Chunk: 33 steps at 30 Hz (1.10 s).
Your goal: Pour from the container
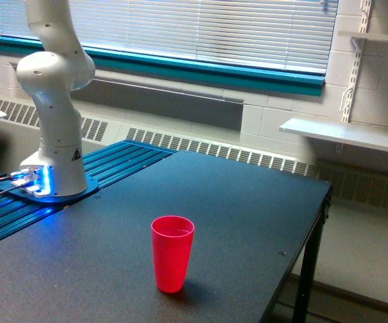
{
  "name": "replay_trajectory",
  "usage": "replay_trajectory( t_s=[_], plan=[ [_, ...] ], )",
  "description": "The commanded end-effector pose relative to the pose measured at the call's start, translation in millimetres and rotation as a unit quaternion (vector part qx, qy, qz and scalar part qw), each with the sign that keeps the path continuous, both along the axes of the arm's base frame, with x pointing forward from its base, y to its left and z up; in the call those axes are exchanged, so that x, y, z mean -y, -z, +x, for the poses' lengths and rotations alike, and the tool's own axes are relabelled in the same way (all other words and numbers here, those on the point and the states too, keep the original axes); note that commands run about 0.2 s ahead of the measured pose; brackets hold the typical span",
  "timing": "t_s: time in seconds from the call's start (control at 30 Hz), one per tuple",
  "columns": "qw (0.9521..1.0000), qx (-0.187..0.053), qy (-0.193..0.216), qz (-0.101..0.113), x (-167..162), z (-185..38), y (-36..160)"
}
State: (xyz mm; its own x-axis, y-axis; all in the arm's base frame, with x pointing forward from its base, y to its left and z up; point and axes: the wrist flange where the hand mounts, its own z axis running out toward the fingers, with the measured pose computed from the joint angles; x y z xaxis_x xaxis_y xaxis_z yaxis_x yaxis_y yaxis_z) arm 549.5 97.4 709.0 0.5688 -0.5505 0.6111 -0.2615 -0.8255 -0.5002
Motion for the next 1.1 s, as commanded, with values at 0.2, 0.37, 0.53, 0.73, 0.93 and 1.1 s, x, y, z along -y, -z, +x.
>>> replay_trajectory(
  t_s=[0.2, 0.37, 0.53, 0.73, 0.93, 1.1],
  plan=[
    [1.0, -0.005, -0.001, -0.008, -2, 0, 2.6],
    [0.9999, -0.01, -0.001, -0.011, 0, -2, 3.8],
    [0.9997, -0.015, 0.014, -0.016, 6, -6, 7.4],
    [0.9987, -0.021, 0.042, -0.017, 20, -11, 13.1],
    [0.9964, -0.029, 0.078, -0.015, 37, -19, 24.1],
    [0.994, -0.036, 0.102, -0.014, 51, -28, 35.1]
  ],
)
